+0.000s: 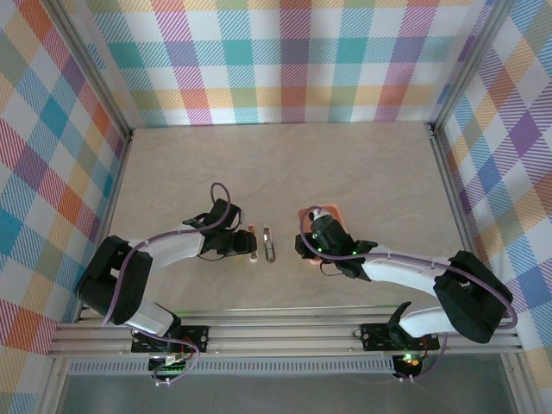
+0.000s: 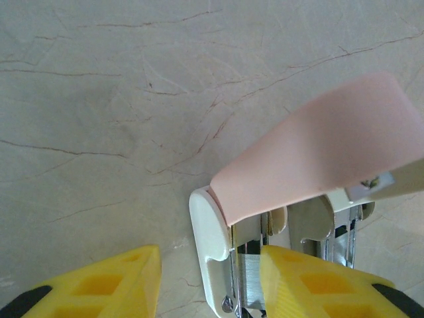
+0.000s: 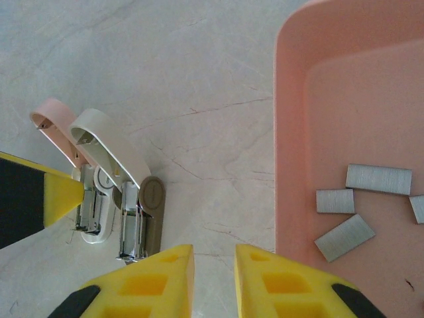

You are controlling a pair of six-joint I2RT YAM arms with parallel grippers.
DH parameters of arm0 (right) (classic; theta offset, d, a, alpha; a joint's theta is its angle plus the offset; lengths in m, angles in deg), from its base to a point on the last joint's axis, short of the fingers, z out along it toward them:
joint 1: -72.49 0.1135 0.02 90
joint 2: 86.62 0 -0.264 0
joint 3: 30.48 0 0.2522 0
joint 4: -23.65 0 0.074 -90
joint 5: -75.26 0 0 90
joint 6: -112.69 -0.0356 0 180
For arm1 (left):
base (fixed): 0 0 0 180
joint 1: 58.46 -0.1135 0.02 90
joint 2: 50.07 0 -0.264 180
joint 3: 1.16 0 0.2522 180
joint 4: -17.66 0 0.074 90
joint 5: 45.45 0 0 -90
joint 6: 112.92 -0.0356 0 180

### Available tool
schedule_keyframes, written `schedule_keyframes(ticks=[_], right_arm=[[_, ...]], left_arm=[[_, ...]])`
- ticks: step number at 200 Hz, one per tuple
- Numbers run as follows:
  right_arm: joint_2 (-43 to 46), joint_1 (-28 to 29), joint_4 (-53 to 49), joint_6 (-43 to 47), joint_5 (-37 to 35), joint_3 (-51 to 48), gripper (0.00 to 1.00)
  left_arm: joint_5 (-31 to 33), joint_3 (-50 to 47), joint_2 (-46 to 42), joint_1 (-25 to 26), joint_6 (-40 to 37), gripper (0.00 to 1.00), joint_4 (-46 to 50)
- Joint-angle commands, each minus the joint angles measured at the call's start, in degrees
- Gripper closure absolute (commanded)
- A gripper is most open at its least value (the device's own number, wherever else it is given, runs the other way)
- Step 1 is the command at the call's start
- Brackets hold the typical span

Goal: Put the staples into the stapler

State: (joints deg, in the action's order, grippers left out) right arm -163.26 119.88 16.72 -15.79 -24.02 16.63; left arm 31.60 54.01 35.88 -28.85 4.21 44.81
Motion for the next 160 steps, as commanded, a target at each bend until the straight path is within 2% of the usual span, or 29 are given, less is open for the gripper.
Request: schedule_keyframes(ticks=[1, 59, 115, 160], right_arm=[[0.97, -0.56, 0.86, 0.43, 0.68, -0.74, 0.76], [0.96, -0.73, 1.03, 0.59, 1.27, -0.99, 0.77], [1.49, -0.69, 1.39, 0.72, 1.58, -1.35, 0.77], [1.49, -0.73, 1.43, 0.79, 1.71, -1.35, 0.77]], left_arm=[[1.63, 1.21, 1.58, 0.61, -1.21, 0.57, 1.86], [2.91, 2.62, 0.40, 1.11, -2.37, 0.62, 6.56], [-0.13, 0.29, -4.86, 1.16, -0.08, 0.55, 0.66], [-0.91, 0.46, -3.02, 1.16, 0.04, 0.55, -0.16]])
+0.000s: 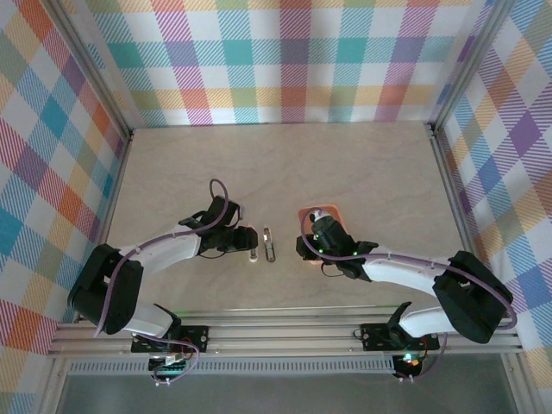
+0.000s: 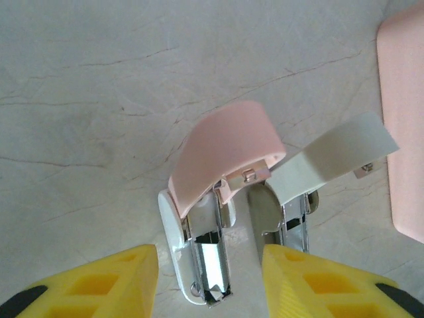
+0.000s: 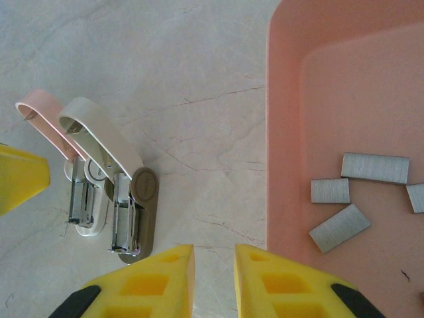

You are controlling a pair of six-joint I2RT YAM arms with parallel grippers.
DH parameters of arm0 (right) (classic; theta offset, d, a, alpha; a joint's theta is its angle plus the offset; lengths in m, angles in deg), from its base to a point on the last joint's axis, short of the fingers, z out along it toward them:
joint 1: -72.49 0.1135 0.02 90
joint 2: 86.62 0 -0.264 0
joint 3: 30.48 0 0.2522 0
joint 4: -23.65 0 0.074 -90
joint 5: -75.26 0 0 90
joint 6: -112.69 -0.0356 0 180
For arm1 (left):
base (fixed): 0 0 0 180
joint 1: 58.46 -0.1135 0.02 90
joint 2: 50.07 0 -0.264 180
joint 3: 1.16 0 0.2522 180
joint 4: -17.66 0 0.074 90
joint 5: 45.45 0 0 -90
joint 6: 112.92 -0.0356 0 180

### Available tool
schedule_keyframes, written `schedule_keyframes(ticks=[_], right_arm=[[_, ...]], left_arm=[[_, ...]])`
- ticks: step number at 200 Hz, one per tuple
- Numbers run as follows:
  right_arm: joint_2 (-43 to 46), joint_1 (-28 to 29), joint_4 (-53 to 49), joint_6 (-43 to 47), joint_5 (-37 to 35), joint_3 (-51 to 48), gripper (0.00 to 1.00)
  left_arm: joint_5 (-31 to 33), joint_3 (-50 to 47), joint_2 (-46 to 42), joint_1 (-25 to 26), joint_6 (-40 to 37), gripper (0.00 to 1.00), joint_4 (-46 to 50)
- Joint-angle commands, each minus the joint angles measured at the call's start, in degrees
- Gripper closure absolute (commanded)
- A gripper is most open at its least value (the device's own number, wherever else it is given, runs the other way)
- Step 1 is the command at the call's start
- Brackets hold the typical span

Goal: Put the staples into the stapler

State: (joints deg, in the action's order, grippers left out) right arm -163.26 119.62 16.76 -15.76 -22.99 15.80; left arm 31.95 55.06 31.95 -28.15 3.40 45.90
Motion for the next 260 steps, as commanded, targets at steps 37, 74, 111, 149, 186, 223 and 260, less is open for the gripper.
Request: schedule_keyframes(ticks=[37, 74, 111, 149, 186, 223, 260], right_arm=[[1.84, -0.50, 0.97, 0.72, 0.35, -0.74, 0.77], [2.24, -0.55, 0.93, 0.73, 0.09, -1.13, 0.77], [2.37, -0.65, 1.02, 0.77, 0.09, -1.39, 0.77], [2.80, -0.79, 1.08, 0.80, 0.09, -1.74, 0.77], [3.05, -0.81, 1.21, 0.89, 0.08, -1.86, 0.77], [3.17, -0.91, 1.33, 1.03, 0.00, -1.85, 0.77], [3.40, -0.91, 1.06, 1.10, 0.00, -2.00, 0.77]], left_arm=[[-1.77, 0.53, 3.99, 0.72, 0.72, 0.57, -0.68], [-1.46, 0.53, 4.92, 1.12, 0.90, 0.61, -0.24], [-1.24, 0.64, 5.56, 1.34, 0.69, 0.63, 0.42], [-0.95, 0.20, 5.22, 1.60, 0.53, 0.70, 0.98], [-0.41, 0.03, 4.75, 1.69, 0.23, 0.75, 2.32], [0.18, 1.33, 4.16, 1.86, -0.73, 0.79, 4.43], [0.94, 3.13, 3.36, 2.04, -2.66, 0.80, 7.56]])
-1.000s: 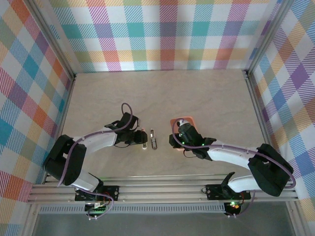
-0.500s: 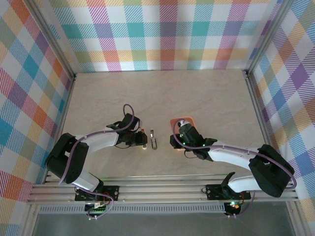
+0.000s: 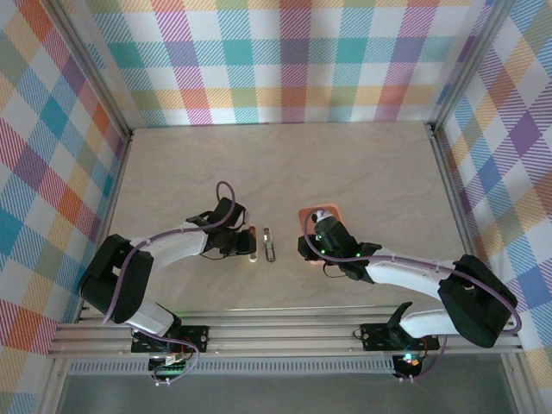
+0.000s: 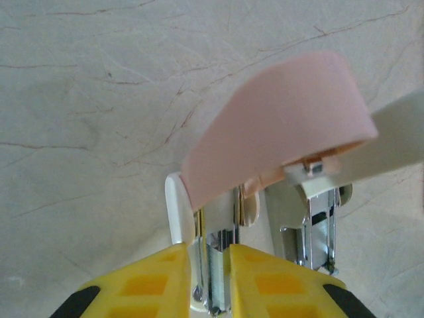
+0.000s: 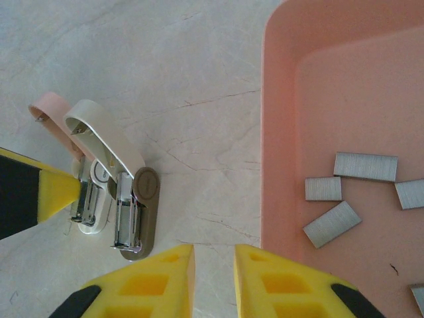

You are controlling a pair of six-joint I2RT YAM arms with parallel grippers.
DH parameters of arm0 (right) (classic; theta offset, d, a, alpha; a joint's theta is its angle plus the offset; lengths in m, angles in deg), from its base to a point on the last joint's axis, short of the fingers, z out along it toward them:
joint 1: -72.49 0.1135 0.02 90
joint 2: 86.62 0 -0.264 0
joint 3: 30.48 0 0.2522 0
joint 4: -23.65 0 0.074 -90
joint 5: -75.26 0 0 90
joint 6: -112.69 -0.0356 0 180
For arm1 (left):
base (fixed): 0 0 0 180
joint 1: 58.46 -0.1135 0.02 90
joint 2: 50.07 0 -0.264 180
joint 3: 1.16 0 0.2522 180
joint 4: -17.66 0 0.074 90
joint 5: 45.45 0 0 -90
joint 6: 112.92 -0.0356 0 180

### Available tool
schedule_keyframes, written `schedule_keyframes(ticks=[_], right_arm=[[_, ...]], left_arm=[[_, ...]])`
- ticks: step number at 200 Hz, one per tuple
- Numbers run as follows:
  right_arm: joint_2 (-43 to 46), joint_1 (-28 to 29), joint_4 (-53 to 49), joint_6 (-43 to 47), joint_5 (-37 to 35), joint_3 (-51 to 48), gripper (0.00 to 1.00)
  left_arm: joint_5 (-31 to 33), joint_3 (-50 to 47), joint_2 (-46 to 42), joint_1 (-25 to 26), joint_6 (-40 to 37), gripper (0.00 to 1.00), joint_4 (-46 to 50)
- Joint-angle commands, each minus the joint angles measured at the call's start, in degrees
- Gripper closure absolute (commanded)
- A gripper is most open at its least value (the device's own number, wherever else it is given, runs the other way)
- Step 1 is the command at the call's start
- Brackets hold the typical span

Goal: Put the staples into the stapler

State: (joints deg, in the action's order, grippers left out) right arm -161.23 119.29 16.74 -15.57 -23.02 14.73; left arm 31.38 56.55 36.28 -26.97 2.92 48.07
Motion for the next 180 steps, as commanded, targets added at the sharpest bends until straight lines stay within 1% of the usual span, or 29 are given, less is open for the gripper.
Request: schedule_keyframes(ticks=[1, 31, 72, 90, 180], right_arm=[[1.38, -0.58, 1.07, 0.86, 0.02, -0.89, 0.77], [1.46, -0.58, 1.19, 0.92, 0.02, -1.09, 0.77], [1.53, -0.58, 1.15, 0.96, 0.21, -1.15, 0.77], [1.64, -0.58, 1.17, 0.93, 0.24, -1.20, 0.77], [2.42, -0.58, 0.61, 0.91, -0.13, -1.72, 0.77]], left_arm=[[1.58, 1.70, -0.99, 0.86, -2.24, 0.80, 5.45], [2.45, 2.90, -2.10, 0.95, -3.71, 0.81, 7.70], [1.38, 2.87, -2.44, 1.47, -3.35, 0.76, 6.20], [0.96, 3.07, -2.00, 1.78, -2.91, 0.72, 5.33], [2.48, 6.75, 2.61, 2.57, -2.64, 0.76, 7.51]])
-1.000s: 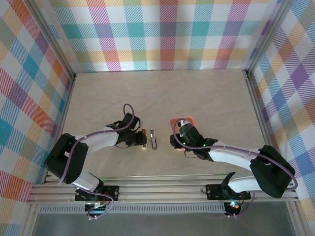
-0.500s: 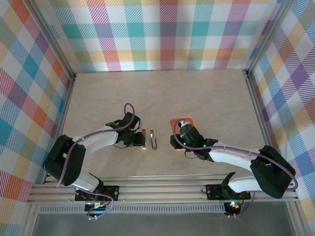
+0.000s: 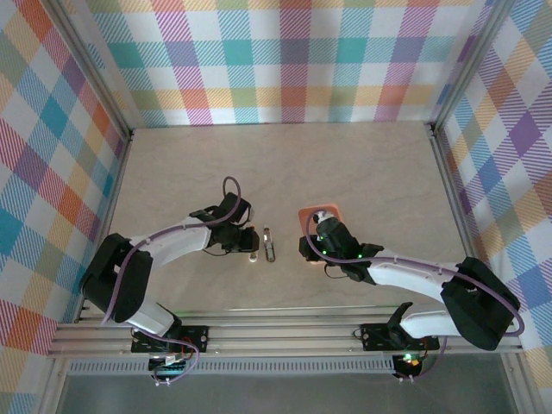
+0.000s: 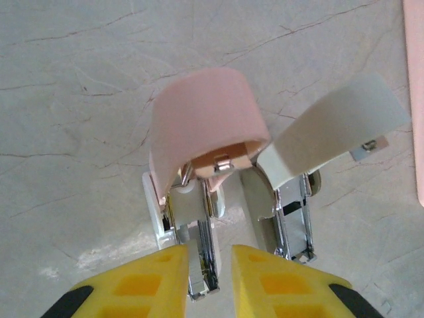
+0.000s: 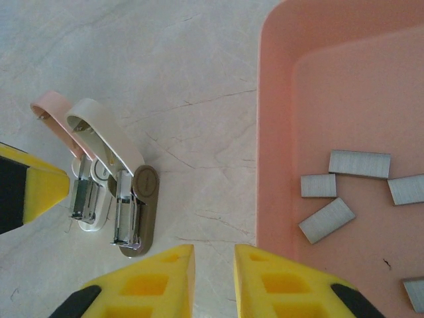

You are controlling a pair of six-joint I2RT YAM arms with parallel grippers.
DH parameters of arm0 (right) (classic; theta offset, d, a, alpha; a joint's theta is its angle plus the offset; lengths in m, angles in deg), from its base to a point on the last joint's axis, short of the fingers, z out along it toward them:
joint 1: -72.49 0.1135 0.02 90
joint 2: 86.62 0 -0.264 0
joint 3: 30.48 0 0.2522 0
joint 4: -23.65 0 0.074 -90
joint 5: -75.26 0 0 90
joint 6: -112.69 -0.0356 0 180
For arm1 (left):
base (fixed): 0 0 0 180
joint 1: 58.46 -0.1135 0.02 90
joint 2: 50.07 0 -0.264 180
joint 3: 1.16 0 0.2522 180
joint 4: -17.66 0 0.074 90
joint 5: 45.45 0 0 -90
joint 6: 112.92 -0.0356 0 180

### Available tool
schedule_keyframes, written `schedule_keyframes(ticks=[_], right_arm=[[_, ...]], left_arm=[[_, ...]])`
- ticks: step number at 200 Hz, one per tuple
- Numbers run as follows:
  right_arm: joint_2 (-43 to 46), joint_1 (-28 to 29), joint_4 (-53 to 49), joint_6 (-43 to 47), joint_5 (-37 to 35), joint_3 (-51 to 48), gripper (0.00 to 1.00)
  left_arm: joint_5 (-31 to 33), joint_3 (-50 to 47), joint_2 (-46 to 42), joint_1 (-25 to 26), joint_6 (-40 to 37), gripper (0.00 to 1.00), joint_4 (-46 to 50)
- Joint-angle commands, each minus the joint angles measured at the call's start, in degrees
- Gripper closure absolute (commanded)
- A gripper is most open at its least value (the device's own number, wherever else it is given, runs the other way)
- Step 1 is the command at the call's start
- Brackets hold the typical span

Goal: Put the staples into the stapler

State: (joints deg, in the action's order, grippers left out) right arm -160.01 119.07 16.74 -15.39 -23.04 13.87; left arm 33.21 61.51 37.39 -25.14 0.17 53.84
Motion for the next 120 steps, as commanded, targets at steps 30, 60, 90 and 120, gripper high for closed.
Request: schedule_keyframes(ticks=[30, 60, 90, 120], right_arm=[[1.81, -0.36, 0.36, 0.72, -0.49, -1.25, 0.77], [2.19, -0.41, 0.31, 0.72, -0.74, -1.60, 0.77], [2.31, -0.41, 0.26, 0.79, -0.79, -1.70, 0.77], [2.63, -0.49, 0.27, 0.82, -0.91, -1.88, 0.77]], left_arm=[[0.71, 2.54, 2.64, 0.87, 0.09, 0.78, 2.60], [1.54, 3.26, 3.24, 1.22, -0.10, 0.80, 3.94], [2.99, 3.84, 3.48, 1.40, -0.28, 0.81, 5.62], [3.42, 4.63, 4.36, 1.57, -0.57, 0.81, 6.91]])
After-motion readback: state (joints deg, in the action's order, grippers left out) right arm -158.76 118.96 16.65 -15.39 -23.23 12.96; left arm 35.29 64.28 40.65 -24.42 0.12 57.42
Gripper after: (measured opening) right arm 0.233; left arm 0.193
